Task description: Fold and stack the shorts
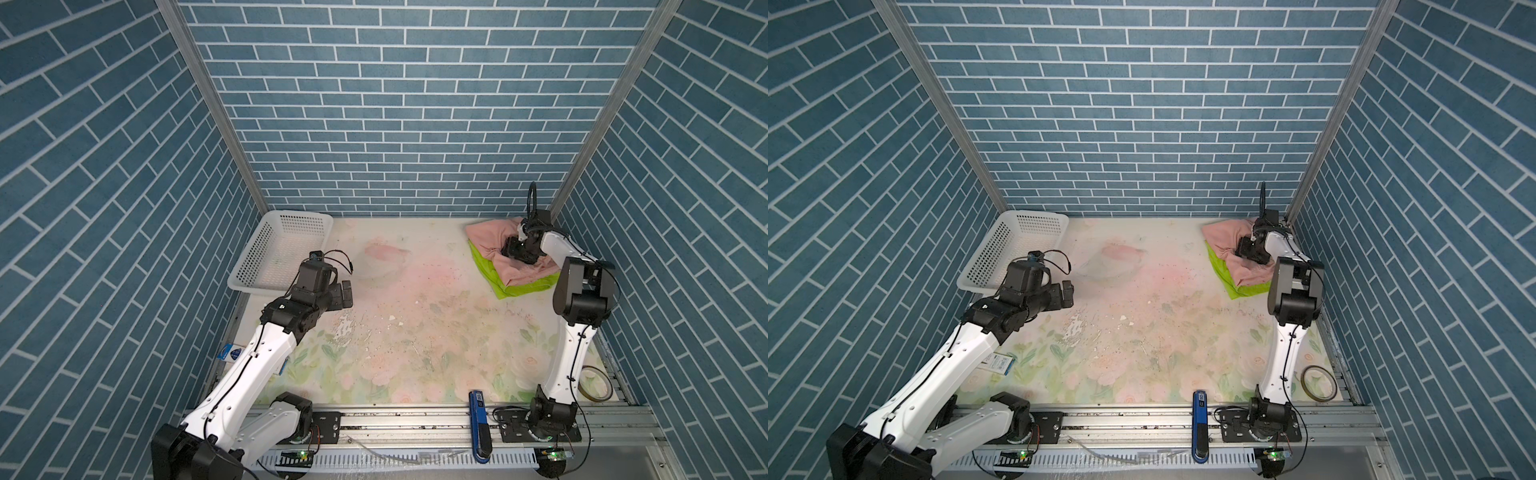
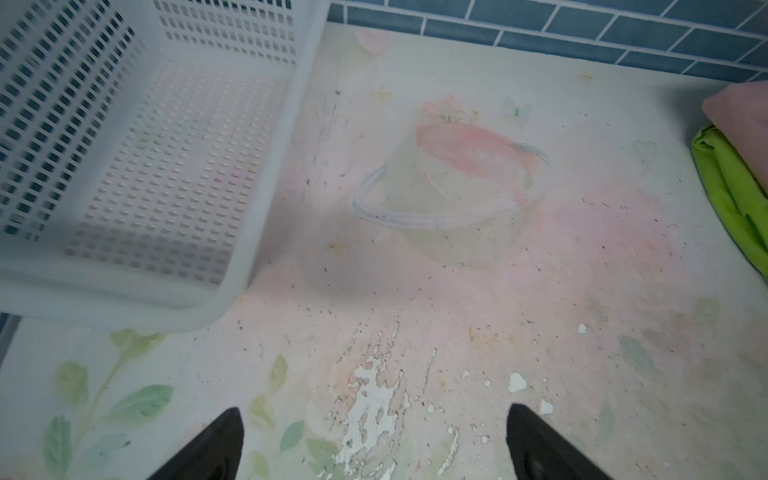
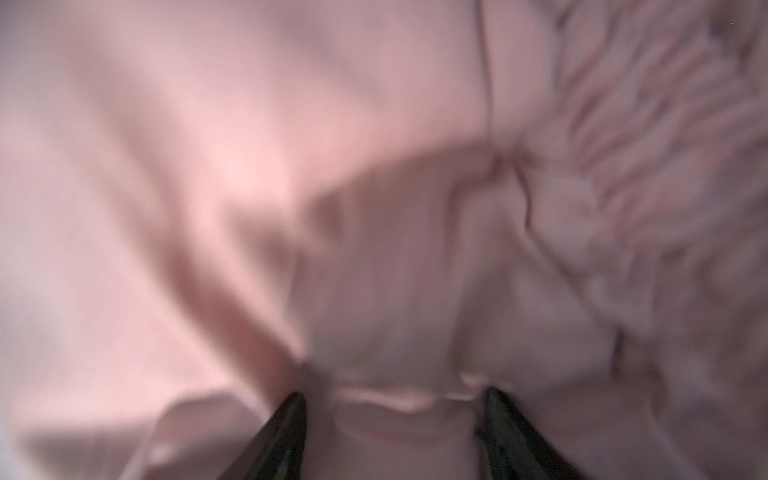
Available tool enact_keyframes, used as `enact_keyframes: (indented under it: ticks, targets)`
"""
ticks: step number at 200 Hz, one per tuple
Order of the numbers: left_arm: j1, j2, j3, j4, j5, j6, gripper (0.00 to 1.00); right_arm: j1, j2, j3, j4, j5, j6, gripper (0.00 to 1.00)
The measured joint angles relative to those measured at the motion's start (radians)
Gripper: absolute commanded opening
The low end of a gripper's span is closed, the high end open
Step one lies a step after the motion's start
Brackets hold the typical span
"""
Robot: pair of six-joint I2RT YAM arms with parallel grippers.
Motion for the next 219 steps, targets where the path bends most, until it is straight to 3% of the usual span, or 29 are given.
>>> enact_keyframes:
  ticks: [45, 69, 91, 120, 147, 186, 219]
  targets:
    - [0.011, -0.114, -0.232, 0.32, -0.364, 0.17, 1.0, -0.003, -0.577, -0.458, 0.232, 0.026, -0.004, 0.74]
    - [0.022, -0.14, -0.459, 0.634, -0.454, 0.3, 1.0, -0.003, -0.895, -0.772, 0.397, 0.095, -0.003, 0.76]
    - [0.088, -0.1, -0.544, 0.732, -0.456, 0.354, 1.0, -0.003, -1.046, -1.018, 0.476, 0.161, -0.002, 0.76]
    - [0.199, -0.051, -0.544, 0.862, -0.38, 0.361, 1.0, -0.004, -1.101, -1.243, 0.566, 0.231, -0.003, 0.76]
    - [0.28, 0.074, -0.544, 1.006, -0.269, 0.346, 1.0, -0.005, -1.048, -1.321, 0.761, 0.246, -0.007, 0.76]
    - [0.318, 0.297, -0.526, 1.264, -0.115, 0.311, 1.0, -0.005, -0.836, -1.35, 1.083, 0.185, -0.034, 0.75]
    - [0.318, 0.461, -0.479, 1.432, 0.01, 0.344, 1.0, -0.005, -0.818, -1.402, 1.248, 0.159, -0.054, 0.75]
